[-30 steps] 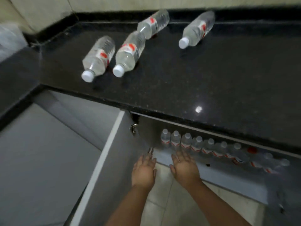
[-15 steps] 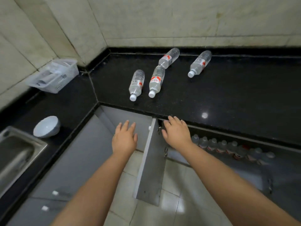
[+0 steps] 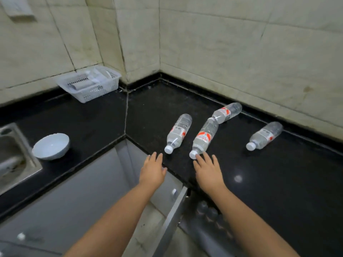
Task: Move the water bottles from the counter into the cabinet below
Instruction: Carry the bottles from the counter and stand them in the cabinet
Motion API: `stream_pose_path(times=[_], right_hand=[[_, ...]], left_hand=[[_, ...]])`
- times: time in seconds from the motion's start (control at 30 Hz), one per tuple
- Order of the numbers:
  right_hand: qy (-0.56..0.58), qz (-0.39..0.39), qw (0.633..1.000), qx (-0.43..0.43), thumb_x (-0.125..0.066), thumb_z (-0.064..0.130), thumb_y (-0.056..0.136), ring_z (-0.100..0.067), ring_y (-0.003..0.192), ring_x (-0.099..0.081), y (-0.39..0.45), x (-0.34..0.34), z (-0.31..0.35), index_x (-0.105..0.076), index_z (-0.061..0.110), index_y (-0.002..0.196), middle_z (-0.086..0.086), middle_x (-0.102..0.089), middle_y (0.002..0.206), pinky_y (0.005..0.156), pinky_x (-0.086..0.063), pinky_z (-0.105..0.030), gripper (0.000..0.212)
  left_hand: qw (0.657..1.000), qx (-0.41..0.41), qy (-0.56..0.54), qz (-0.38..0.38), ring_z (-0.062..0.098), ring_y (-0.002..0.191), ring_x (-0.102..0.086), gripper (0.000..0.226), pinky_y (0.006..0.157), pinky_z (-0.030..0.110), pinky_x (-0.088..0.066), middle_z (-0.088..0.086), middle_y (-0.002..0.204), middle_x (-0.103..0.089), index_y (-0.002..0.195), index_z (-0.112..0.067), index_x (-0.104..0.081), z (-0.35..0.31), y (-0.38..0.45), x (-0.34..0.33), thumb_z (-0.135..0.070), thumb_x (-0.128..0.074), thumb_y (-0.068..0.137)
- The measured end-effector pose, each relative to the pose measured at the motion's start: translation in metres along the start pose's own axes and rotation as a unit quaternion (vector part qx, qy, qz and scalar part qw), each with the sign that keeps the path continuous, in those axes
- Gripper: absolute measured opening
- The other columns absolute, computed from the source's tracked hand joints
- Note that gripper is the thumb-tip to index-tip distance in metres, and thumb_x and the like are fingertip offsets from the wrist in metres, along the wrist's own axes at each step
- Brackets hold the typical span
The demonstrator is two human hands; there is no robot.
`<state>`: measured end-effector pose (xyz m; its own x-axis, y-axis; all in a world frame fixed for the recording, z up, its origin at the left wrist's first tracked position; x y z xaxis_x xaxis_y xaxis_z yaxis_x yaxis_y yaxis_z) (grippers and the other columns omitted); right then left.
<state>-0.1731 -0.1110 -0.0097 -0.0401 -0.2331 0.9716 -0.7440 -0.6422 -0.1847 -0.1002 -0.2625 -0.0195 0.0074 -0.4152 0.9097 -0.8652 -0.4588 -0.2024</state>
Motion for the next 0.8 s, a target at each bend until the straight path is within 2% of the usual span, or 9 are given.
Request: stream_pose_path(times=[0.13,0.2,0.23,0.27,0.33,0.43,0.57,0.7,0.8], right_hand=[[-0.054,0.047,0.994,0.078,-0.036,0.011,0.099,-0.028,0.149,0.000,0.049,-0.008,-0.017,-0.013,0.009,0.151,-0.009,-0.004,0.161,0.121,-0.004,-0.046,0.057],[-0.067,0.029,0.990,0.123,-0.051,0.017,0.094,-0.028,0.145,-0.023,0.072,-0.014,-0.024,-0.026,0.006,0.148,-0.018,-0.023,0.156,0.117,-0.023,-0.043,0.060],[-0.069,0.001,0.987,0.148,-0.071,0.025,0.079,-0.027,0.131,-0.048,0.080,-0.018,-0.025,-0.049,0.006,0.136,-0.022,-0.049,0.140,0.105,-0.042,-0.037,0.064],[-0.082,-0.007,0.985,0.152,-0.087,0.033,0.054,-0.023,0.103,-0.068,0.086,-0.023,-0.028,-0.071,0.010,0.110,-0.016,-0.072,0.110,0.083,-0.055,-0.028,0.063],[-0.097,-0.045,0.982,0.156,-0.091,0.036,0.025,-0.014,0.064,-0.072,0.093,-0.034,-0.029,-0.079,0.020,0.068,-0.001,-0.075,0.067,0.055,-0.053,-0.018,0.047],[-0.121,-0.054,0.980,0.147,-0.087,0.033,0.032,-0.013,0.057,-0.067,0.097,-0.034,-0.029,-0.074,0.021,0.056,0.003,-0.071,0.062,0.056,-0.049,-0.020,0.030],[-0.142,-0.112,0.971,0.153,-0.073,0.018,0.048,-0.014,0.051,-0.063,0.081,-0.025,-0.030,-0.069,0.020,0.050,0.005,-0.065,0.056,0.069,-0.030,-0.030,0.005],[-0.147,-0.158,0.969,0.120,-0.064,0.007,0.046,-0.019,0.046,-0.060,0.054,-0.002,-0.038,-0.067,0.016,0.049,0.000,-0.062,0.053,0.071,-0.031,-0.034,0.010],[-0.120,-0.178,0.974,0.066,-0.058,0.001,0.039,-0.023,0.045,-0.059,0.014,0.012,-0.040,-0.068,0.011,0.052,-0.004,-0.062,0.053,0.069,-0.029,-0.036,0.020]], left_hand=[[0.996,0.047,-0.072,0.000,0.025,0.143,-0.026,0.061,0.119,0.031,-0.023,0.012,0.153,-0.028,0.146,-0.008,-0.023,-0.018,0.052,-0.012,-0.026,-0.050,0.095],[0.994,0.058,-0.088,-0.010,0.022,0.137,-0.034,0.058,0.114,0.027,-0.026,0.009,0.147,-0.036,0.143,-0.008,-0.029,-0.027,0.073,-0.019,-0.025,-0.053,0.094],[0.993,0.061,-0.096,-0.010,0.021,0.135,-0.037,0.055,0.112,0.025,-0.027,0.009,0.143,-0.040,0.140,-0.008,-0.032,-0.029,0.081,-0.024,-0.025,-0.054,0.093],[0.993,0.065,-0.101,-0.009,0.021,0.132,-0.039,0.052,0.110,0.025,-0.029,0.009,0.140,-0.043,0.137,-0.008,-0.035,-0.031,0.086,-0.028,-0.024,-0.055,0.092],[0.991,0.074,-0.109,-0.016,0.024,0.126,-0.043,0.046,0.105,0.027,-0.034,0.011,0.134,-0.044,0.131,-0.006,-0.040,-0.035,0.091,-0.034,-0.020,-0.058,0.091],[0.987,0.086,-0.128,-0.038,0.028,0.116,-0.052,0.040,0.096,0.033,-0.042,0.014,0.130,-0.043,0.125,-0.003,-0.043,-0.039,0.096,-0.030,-0.016,-0.059,0.090],[0.989,0.080,-0.115,-0.047,0.032,0.111,-0.054,0.033,0.092,0.036,-0.044,0.018,0.128,-0.044,0.120,0.001,-0.046,-0.040,0.088,-0.026,-0.013,-0.056,0.092],[0.994,0.017,-0.058,-0.092,0.035,0.107,-0.054,0.031,0.090,0.039,-0.045,0.019,0.123,-0.048,0.119,0.000,-0.052,-0.036,0.063,-0.001,-0.009,-0.054,0.089],[0.988,-0.080,-0.022,-0.127,0.038,0.093,-0.059,0.023,0.073,0.041,-0.051,0.021,0.108,-0.058,0.102,0.002,-0.063,-0.035,0.028,0.016,-0.003,-0.060,0.080]])
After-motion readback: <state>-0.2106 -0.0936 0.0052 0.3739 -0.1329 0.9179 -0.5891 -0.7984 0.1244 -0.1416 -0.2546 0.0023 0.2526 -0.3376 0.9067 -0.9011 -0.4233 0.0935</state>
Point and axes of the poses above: each hand's wrist, its own y-axis towards the middle knuckle, its own x-axis out of the back of the hand, z = x × y, the point moved 2 cm from there along y, towards the middle knuckle
